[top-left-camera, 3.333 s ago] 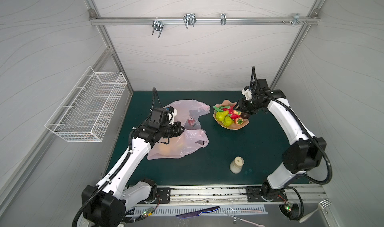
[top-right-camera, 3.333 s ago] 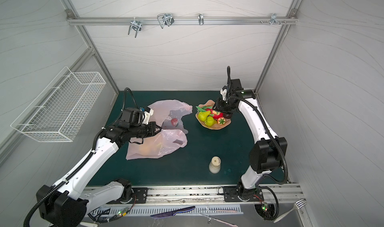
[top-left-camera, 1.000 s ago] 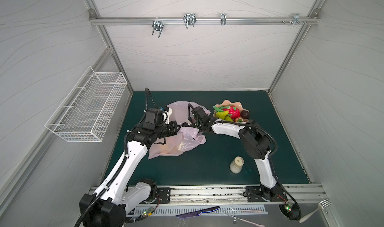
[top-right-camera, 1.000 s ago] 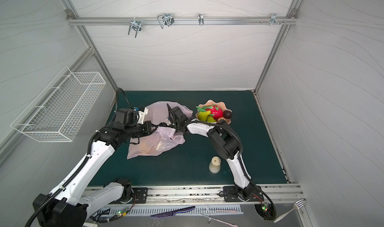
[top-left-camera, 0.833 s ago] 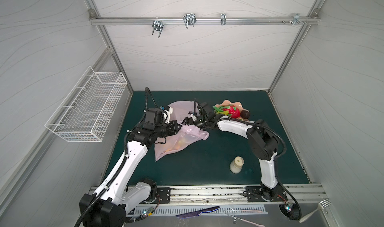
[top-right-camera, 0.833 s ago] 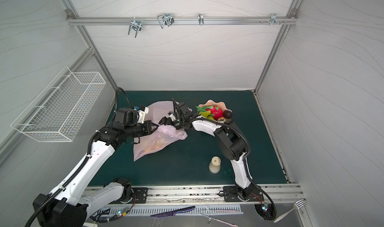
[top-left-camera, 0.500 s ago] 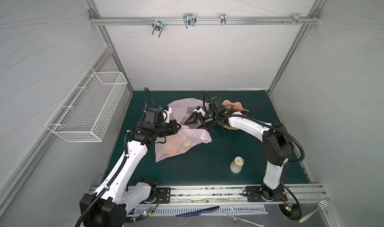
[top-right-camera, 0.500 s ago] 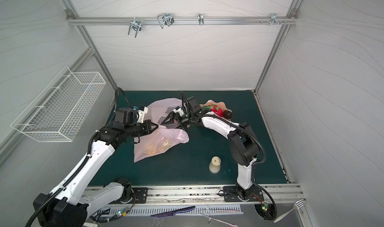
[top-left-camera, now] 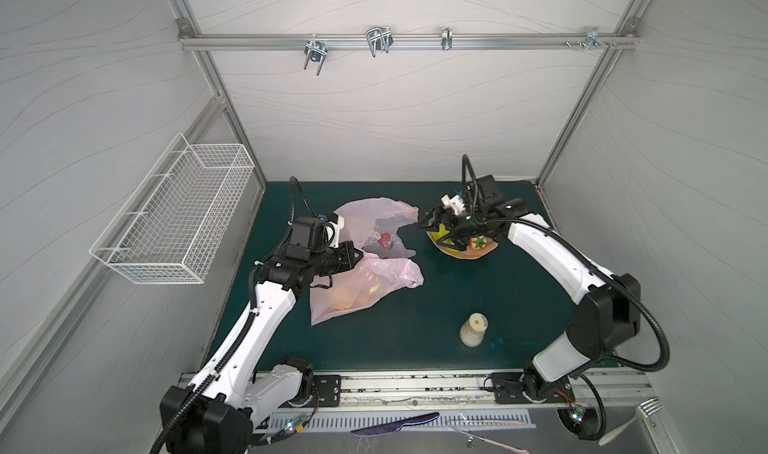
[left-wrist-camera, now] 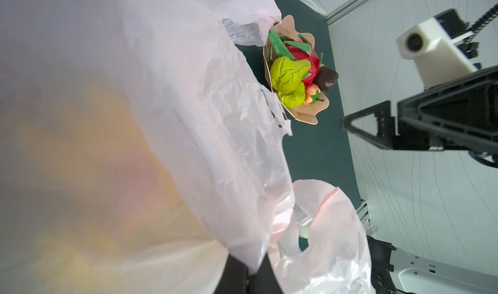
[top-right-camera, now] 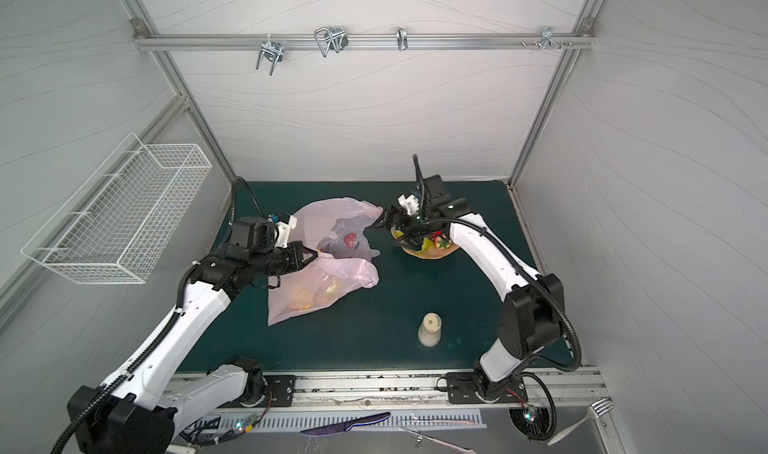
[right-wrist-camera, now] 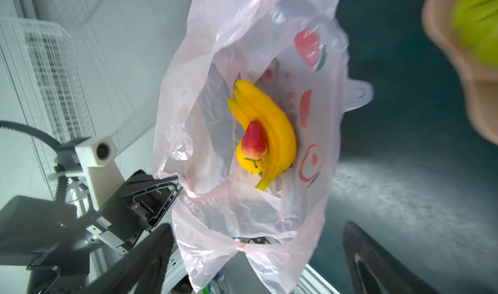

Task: Place the fruits into the plastic bag
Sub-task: Pick up the fruit from the plate.

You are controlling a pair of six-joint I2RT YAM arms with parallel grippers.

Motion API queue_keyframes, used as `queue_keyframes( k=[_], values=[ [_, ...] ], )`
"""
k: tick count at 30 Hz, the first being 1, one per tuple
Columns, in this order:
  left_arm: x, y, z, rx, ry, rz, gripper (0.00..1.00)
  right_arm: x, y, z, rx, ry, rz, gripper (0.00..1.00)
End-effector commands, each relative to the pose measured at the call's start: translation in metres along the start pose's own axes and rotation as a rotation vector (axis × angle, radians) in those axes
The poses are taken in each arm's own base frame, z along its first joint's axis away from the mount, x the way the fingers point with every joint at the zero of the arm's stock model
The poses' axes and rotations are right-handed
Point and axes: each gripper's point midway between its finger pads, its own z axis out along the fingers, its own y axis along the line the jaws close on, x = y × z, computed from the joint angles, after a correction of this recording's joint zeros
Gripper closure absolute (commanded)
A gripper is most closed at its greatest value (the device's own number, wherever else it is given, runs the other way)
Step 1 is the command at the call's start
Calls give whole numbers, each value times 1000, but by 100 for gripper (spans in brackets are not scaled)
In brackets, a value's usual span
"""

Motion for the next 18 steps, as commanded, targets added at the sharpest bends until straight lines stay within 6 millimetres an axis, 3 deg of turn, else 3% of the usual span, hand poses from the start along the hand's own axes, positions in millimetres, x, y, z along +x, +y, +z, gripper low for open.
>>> queue_keyframes(
  k=[1,5,8,11,18],
  values=[
    [-7,-10,-3,48,-30,9,100,-21,-50,-41,180,-81,7,1],
    [-6,-12,-3,57,-27,12,100,-57,-124,-78,499,-153,4,1],
    [-5,-14,-4,71,-23,9,100,-78,-168,-92,632,-171,42,1],
    [-3,-14,-4,72,-22,9,100,-92,-197,-91,662,-167,83,4],
    [0,-15,-6,72,-19,4,100,-103,-232,-68,698,-104,106,11]
  ],
)
